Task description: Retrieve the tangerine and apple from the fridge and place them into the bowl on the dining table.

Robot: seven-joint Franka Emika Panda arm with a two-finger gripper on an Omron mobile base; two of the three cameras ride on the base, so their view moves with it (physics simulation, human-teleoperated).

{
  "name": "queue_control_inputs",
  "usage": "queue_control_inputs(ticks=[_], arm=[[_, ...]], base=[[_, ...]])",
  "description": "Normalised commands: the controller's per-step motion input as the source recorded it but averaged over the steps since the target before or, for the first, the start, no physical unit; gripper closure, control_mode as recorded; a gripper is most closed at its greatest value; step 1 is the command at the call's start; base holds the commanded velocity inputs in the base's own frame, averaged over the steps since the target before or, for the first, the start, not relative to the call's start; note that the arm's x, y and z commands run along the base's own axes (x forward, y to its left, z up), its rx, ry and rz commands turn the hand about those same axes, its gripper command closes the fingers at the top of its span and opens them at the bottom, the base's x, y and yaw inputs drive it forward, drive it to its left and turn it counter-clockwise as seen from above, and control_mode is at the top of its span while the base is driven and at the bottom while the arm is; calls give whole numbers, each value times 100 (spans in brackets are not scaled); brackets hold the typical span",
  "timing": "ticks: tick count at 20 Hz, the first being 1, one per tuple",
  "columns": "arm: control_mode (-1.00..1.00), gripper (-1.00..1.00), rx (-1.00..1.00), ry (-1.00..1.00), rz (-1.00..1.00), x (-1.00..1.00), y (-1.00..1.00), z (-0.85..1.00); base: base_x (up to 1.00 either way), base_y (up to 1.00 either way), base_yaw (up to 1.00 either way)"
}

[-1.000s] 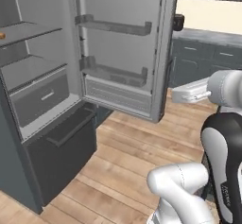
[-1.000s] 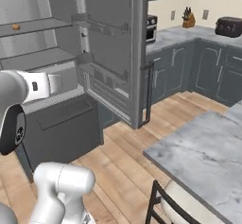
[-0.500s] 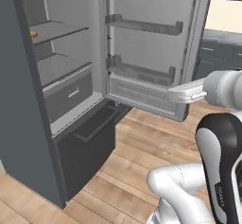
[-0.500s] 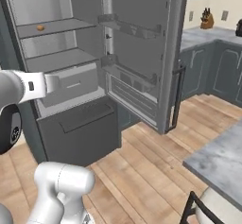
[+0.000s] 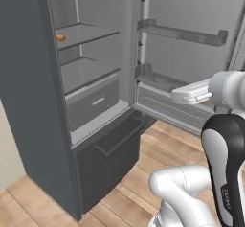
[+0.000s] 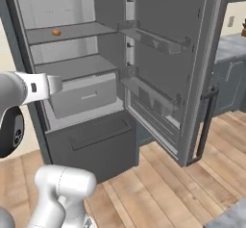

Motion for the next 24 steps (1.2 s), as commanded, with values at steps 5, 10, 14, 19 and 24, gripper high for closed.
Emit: queue_control_inputs(ticks=[5,10,14,19,24], arm=[[100,-100,0,0,0,0,0,0],[100,-100,0,0,0,0,0,0],[100,-100,0,0,0,0,0,0],[100,-100,0,0,0,0,0,0],[100,-100,0,0,0,0,0,0]], base=[[79,-26,5],[66,-3,13],[63,7,29],[69,0,31],[71,-3,29]])
